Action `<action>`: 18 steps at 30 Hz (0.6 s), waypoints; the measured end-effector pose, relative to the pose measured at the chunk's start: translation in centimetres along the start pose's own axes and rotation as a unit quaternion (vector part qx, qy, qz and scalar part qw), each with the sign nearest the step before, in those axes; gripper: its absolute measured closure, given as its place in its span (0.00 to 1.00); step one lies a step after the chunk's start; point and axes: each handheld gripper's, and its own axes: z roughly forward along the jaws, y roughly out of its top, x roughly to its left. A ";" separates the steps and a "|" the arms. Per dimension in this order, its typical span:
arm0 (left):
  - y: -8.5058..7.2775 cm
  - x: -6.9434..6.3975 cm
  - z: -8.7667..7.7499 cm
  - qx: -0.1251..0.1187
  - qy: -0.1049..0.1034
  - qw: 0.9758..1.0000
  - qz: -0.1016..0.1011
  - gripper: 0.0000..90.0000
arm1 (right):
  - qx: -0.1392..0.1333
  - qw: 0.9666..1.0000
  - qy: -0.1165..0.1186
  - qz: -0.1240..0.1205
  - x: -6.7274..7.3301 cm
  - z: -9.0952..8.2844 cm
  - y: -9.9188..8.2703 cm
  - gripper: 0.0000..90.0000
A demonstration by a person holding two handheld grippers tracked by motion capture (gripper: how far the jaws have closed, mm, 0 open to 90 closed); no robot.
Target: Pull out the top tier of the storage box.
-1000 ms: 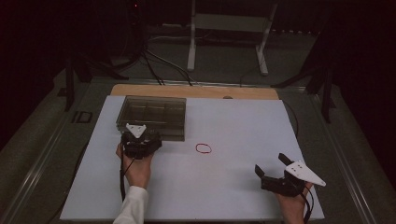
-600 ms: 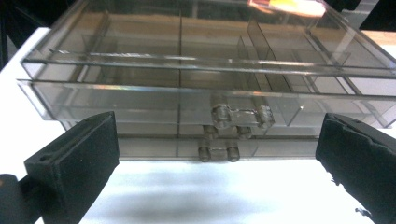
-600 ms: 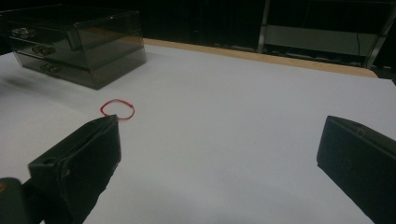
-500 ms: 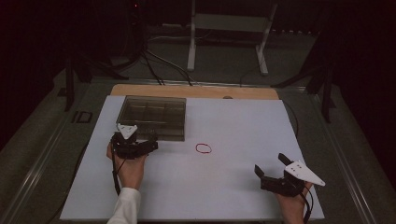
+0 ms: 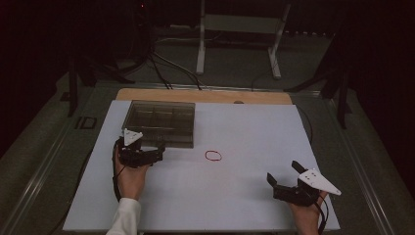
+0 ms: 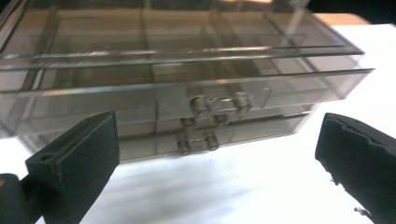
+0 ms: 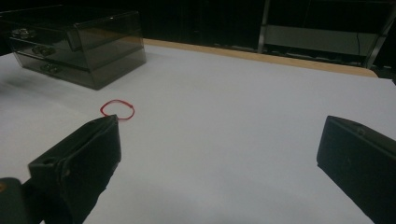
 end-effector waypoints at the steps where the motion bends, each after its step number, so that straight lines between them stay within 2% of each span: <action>1: 0.0 0.1 0.0 0.004 -0.008 1.000 0.005 0.01 | 0.000 1.000 0.000 0.000 0.0 0.0 0.0 0.00; 6: 0.1 0.4 -0.1 0.017 -0.036 0.999 0.024 0.01 | 0.000 1.000 0.000 0.000 0.0 0.0 0.0 0.00; 9: 0.3 0.5 -0.3 0.029 -0.039 0.998 0.033 0.01 | 0.001 1.000 0.000 0.001 0.0 0.0 0.0 0.00; 12: 0.4 0.7 -0.6 0.026 -0.056 0.998 0.028 0.01 | 0.001 1.000 0.001 0.001 0.0 0.1 0.0 0.00; 18: 0.6 1.0 -0.8 0.031 -0.067 0.997 0.032 0.01 | 0.002 1.000 0.000 0.000 0.0 0.1 0.0 0.00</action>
